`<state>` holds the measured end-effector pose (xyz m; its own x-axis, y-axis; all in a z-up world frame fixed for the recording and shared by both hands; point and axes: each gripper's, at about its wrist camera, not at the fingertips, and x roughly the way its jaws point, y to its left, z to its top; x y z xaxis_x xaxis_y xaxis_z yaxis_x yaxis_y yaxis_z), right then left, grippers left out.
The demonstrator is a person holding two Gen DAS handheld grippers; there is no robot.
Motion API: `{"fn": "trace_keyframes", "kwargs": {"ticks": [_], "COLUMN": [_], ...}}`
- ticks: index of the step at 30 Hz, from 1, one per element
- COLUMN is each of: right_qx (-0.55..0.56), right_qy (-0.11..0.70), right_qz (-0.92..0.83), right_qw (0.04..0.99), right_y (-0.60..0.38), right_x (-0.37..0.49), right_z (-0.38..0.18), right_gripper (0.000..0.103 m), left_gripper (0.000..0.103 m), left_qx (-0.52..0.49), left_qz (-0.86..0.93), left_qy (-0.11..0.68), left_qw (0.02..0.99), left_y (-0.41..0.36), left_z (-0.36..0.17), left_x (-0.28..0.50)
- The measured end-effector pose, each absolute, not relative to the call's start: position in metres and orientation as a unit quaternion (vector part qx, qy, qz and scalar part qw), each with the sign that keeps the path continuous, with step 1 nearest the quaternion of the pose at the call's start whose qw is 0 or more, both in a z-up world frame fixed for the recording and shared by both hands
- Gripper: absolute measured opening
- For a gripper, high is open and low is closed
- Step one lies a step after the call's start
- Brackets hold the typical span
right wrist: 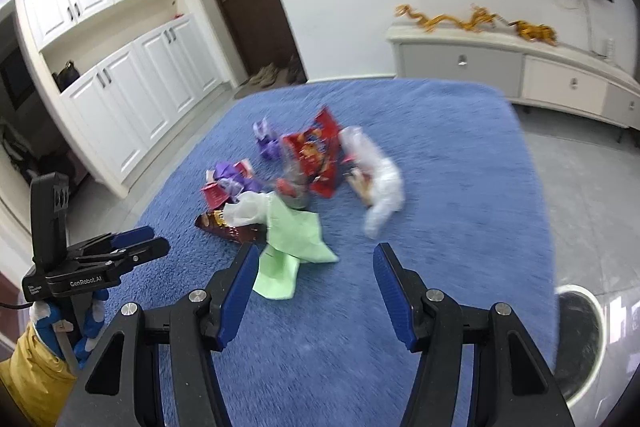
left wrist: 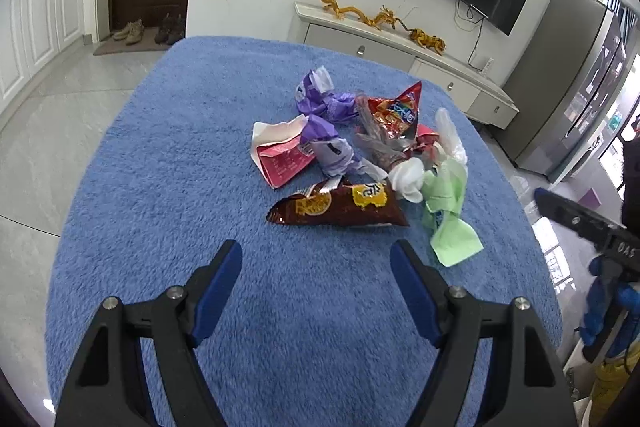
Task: Collect trash
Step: 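Grasp the brown candy wrapper with the left tool while the right tool grasps the green napkin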
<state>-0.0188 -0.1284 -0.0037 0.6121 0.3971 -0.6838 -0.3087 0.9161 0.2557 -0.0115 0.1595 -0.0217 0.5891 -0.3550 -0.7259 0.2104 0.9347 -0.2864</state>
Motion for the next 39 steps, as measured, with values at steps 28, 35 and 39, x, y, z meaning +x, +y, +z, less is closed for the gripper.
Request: {"fn": "trace_keyframes", "kwargs": {"ticks": [28, 35, 39], "right_qx": [0.059, 0.088, 0.097], "right_qy": [0.436, 0.431, 0.426], "right_qz": [0.265, 0.258, 0.250], "right_qw": [0.858, 0.860, 0.864], "right_y": [-0.104, -0.126, -0.133], "right_x": [0.040, 0.027, 0.020], "right_z": [-0.054, -0.050, -0.049], "right_gripper": [0.031, 0.031, 0.031], "left_gripper": [0.082, 0.082, 0.082], "left_qx": [0.008, 0.023, 0.027], "left_qz": [-0.287, -0.317, -0.321], "left_qy": [0.451, 0.466, 0.466], "left_qw": [0.845, 0.826, 0.824], "left_y": [0.119, 0.107, 0.103], "left_z": [-0.044, -0.054, -0.059], "left_x": [0.068, 0.083, 0.083]}}
